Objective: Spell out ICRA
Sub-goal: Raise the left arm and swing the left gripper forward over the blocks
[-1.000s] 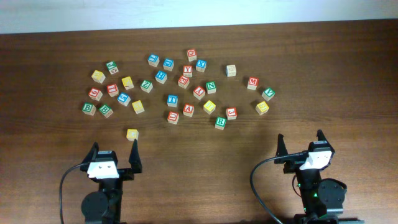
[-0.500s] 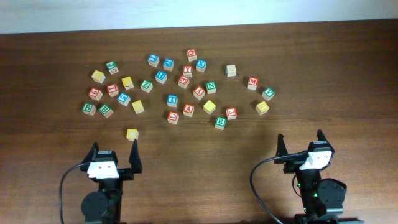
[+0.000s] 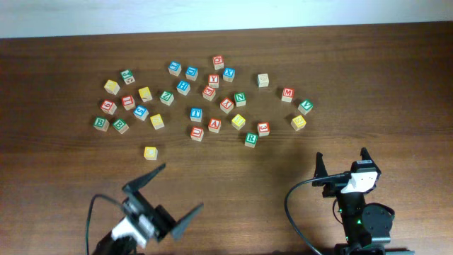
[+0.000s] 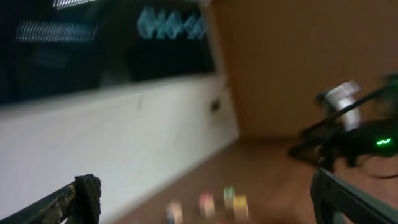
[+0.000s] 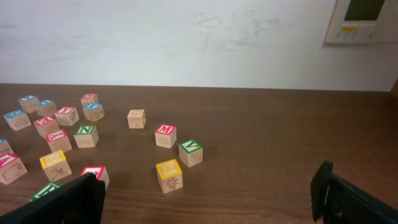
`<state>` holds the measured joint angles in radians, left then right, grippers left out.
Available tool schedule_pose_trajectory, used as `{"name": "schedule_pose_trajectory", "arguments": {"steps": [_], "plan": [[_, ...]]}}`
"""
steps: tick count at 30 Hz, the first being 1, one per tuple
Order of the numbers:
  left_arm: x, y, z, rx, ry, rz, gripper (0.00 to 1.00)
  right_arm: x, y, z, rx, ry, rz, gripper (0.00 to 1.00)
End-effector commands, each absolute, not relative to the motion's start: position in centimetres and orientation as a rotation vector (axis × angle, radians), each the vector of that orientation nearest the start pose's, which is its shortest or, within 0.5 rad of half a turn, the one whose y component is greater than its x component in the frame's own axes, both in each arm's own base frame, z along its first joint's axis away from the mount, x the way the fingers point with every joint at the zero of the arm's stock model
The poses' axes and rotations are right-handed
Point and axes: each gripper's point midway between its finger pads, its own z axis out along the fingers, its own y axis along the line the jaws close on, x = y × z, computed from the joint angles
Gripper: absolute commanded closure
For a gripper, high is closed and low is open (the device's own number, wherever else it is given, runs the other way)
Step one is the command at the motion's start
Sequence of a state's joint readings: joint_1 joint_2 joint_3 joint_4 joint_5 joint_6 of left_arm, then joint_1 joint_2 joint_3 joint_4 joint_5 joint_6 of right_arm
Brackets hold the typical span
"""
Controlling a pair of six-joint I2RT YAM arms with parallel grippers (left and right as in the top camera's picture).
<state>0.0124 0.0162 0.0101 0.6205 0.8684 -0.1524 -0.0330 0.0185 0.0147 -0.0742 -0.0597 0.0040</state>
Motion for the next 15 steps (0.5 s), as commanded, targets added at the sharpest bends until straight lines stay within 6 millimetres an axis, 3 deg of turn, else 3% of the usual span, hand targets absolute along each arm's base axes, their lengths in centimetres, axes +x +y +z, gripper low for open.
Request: {"name": "schedule_pose_trajectory", "arguments": {"steps": [1, 5, 7, 9, 11, 15], "plan": [[12.0, -13.6, 31.4, 0.799, 0.783, -0.531, 0.01, 24.7, -0.1, 15.3, 0.006, 1.659, 0.024, 0.02], [11.2, -11.1, 38.7, 0.607, 0.712, -0.447, 0.01, 24.7, -0.1, 15.3, 0.006, 1.659, 0.024, 0.02], [11.5, -10.9, 41.8, 0.592, 0.773, -0.430, 0.01, 24.7, -0.1, 15.3, 0.006, 1.659, 0.024, 0.02], [14.8, -11.0, 42.6, 0.548, 1.041, -0.510, 0.01, 24.7, -0.1, 15.4, 0.006, 1.659, 0.024, 0.02], [16.1, -12.5, 42.5, 0.612, 1.225, -0.651, 0.01, 24.7, -0.1, 15.4, 0.006, 1.659, 0.024, 0.02], [18.7, -13.8, 42.6, 0.692, 1.303, -0.769, 0.01, 24.7, -0.1, 15.4, 0.006, 1.659, 0.024, 0.01]]}}
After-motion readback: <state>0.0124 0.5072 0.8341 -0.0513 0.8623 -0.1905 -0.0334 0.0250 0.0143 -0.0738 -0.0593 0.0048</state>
